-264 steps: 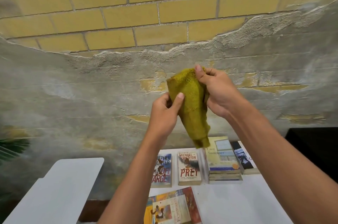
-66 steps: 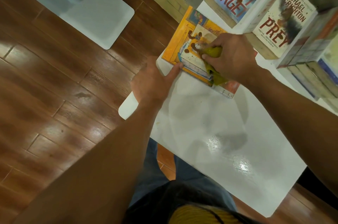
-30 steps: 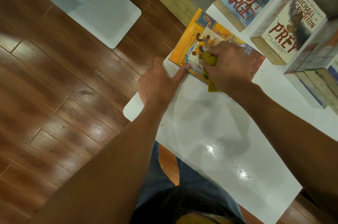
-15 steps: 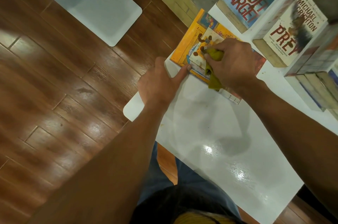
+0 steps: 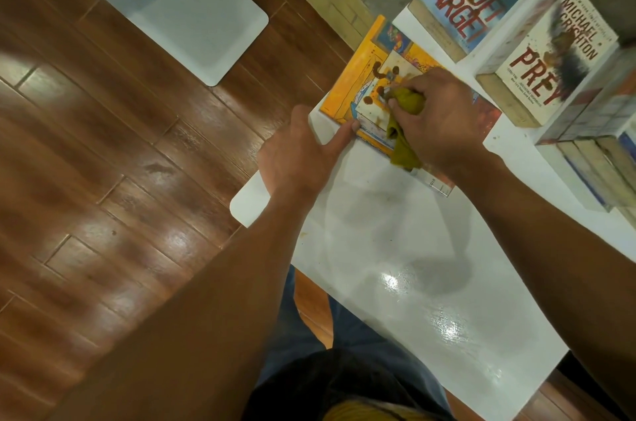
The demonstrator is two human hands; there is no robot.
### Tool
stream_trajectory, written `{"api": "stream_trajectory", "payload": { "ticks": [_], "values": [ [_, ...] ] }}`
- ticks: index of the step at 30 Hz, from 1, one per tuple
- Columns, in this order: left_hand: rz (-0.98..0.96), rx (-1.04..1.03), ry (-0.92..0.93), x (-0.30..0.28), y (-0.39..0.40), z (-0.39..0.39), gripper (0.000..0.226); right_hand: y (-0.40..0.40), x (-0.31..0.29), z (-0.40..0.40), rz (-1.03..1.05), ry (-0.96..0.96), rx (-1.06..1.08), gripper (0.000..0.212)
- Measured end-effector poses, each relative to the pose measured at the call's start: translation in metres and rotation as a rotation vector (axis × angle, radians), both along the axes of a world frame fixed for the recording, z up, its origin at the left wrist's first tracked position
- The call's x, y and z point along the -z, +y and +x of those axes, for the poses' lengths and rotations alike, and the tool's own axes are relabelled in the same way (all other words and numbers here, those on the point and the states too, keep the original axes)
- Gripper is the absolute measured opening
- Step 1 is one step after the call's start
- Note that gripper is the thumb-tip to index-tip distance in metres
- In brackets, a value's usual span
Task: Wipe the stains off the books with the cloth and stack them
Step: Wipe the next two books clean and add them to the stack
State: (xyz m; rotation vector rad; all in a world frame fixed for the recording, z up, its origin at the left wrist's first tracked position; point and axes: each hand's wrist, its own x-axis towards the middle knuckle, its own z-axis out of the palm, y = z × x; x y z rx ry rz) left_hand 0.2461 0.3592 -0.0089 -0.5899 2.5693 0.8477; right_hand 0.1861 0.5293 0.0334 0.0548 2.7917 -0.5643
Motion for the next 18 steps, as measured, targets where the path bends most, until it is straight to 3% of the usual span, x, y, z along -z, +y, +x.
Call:
{"api": "stream_trajectory", "payload": {
  "ticks": [18],
  "values": [
    [-0.028,0.010,0.014,-0.0003,0.0006,0.0007,0.073,-0.0029,0.0087,-0.0075,0.011,0.074,-0.152,0.028]
  ]
}}
